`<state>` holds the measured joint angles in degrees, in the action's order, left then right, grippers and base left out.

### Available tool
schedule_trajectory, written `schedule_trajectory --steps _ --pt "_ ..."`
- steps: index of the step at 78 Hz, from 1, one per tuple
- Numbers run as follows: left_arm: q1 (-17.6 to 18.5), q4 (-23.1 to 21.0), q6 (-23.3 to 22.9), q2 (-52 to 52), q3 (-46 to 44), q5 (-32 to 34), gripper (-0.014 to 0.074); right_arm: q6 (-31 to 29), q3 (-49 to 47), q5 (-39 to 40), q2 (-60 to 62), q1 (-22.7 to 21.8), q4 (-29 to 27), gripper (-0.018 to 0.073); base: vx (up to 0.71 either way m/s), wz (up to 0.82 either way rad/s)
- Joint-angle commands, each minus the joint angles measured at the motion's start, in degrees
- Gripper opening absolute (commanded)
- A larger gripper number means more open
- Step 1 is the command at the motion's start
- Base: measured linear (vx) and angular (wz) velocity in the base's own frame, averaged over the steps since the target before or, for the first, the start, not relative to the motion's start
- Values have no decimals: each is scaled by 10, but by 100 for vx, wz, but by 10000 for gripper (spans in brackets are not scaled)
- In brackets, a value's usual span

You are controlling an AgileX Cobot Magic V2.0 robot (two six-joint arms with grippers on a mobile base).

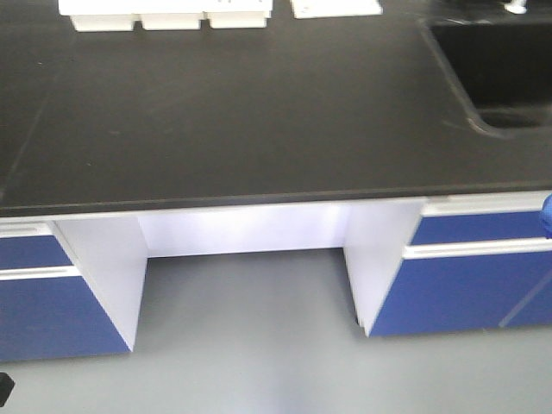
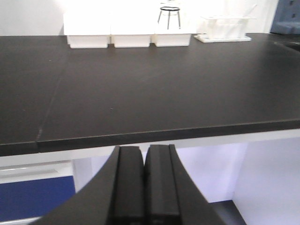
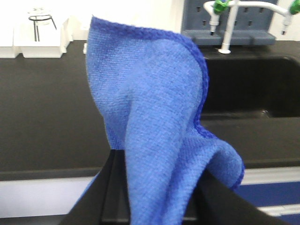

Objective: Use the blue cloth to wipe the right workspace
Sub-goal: 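Drive the base to the other bench holding the cloth in the right gripper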

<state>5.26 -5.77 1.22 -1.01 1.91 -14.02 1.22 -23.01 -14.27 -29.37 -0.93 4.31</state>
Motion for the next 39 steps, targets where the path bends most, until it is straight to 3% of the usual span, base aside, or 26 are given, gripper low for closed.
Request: schedule_trajectory --steps 1,19,39 --pt "0 -1 1 -6 -14 47 -6 -3 -18 51 -2 -1 6 -7 -23 -26" --pt "0 -1 1 -6 -14 47 -6 -3 -18 51 -2 -1 6 -7 -23 -41" --pt "0 -1 1 -6 -14 47 -6 -3 -18 51 -2 -1 6 -7 -22 -70"
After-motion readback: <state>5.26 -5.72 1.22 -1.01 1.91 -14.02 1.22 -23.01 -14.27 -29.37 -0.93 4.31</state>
